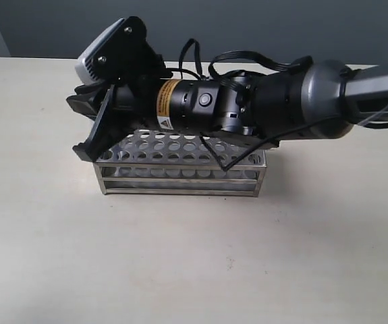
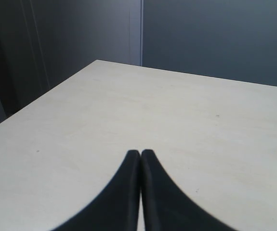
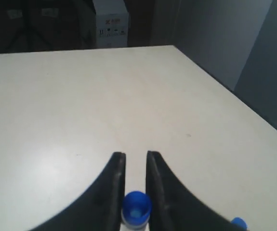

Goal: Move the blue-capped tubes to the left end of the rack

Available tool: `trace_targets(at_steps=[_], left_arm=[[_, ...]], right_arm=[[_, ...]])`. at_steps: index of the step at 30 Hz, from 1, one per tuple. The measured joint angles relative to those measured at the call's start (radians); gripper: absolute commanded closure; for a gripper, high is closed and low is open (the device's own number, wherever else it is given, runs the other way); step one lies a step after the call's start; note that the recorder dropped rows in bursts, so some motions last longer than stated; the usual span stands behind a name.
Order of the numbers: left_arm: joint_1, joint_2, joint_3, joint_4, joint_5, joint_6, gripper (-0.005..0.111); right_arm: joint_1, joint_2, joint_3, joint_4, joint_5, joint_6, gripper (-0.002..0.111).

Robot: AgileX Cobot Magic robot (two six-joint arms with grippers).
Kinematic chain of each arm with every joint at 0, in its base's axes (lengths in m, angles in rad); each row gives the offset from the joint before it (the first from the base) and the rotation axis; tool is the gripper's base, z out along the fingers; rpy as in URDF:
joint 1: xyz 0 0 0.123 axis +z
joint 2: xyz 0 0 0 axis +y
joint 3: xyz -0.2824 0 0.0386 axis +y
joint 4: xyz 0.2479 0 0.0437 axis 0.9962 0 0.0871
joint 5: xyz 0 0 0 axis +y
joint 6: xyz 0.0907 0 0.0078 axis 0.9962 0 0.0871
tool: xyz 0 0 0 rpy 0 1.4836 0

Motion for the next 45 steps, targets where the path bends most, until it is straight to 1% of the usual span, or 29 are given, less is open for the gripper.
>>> trace_targets(at_steps=[16, 18, 19, 21, 22, 26, 27, 28, 29, 30, 32, 35, 36, 38, 41, 45], left_arm=[[0.000, 0.000, 0.000, 0.000, 0.000, 0.000, 0.106], [0.000, 0.000, 0.000, 0.000, 0.000, 0.000, 0.106], [0.000, 0.000, 0.000, 0.000, 0.000, 0.000, 0.106], [0.000, 0.000, 0.000, 0.000, 0.000, 0.000, 0.106], [0.000, 0.000, 0.000, 0.000, 0.000, 0.000, 0.106], [0.000, 0.000, 0.000, 0.000, 0.000, 0.000, 0.106], [0.000, 0.000, 0.000, 0.000, 0.000, 0.000, 0.106], [0.000, 0.000, 0.000, 0.000, 0.000, 0.000, 0.106], [0.000, 0.000, 0.000, 0.000, 0.000, 0.000, 0.106], [0.000, 0.000, 0.000, 0.000, 0.000, 0.000, 0.106], [0.000, 0.000, 0.000, 0.000, 0.000, 0.000, 0.106], [0.000, 0.000, 0.000, 0.000, 0.000, 0.000, 0.106], [0.000, 0.000, 0.000, 0.000, 0.000, 0.000, 0.106], [0.000, 0.000, 0.000, 0.000, 0.000, 0.000, 0.106], [0.000, 0.000, 0.000, 0.000, 0.000, 0.000, 0.106], [0.000, 0.000, 0.000, 0.000, 0.000, 0.000, 0.106]], right_arm=[[0.004, 0.107, -0.006, -0.020, 0.027, 0.007, 0.108], [0.004, 0.116, -0.006, -0.020, 0.027, 0.007, 0.100], [0.004, 0.119, -0.006, -0.020, 0.027, 0.007, 0.088], [0.004, 0.123, -0.006, -0.020, 0.027, 0.007, 0.077], [0.004, 0.125, -0.006, -0.022, 0.030, 0.009, 0.077], [0.004, 0.125, -0.006, -0.022, 0.032, 0.010, 0.077], [0.004, 0.117, -0.006, -0.018, 0.043, 0.011, 0.084], [0.004, 0.088, -0.006, 0.015, 0.076, 0.011, 0.095], [0.004, 0.039, -0.006, 0.057, 0.119, 0.001, 0.109], [-0.008, -0.019, -0.006, 0.081, 0.155, -0.014, 0.108], [-0.063, -0.156, -0.006, 0.101, 0.210, -0.033, 0.108], [-0.234, -0.388, 0.050, 0.114, 0.331, -0.040, 0.108], [-0.271, -0.431, 0.072, 0.116, 0.356, -0.040, 0.108], [-0.368, -0.546, 0.143, 0.116, 0.424, -0.040, 0.108], [-0.502, -0.728, 0.274, 0.116, 0.464, -0.040, 0.108], [-0.607, -0.935, 0.442, 0.120, 0.480, -0.008, 0.108]])
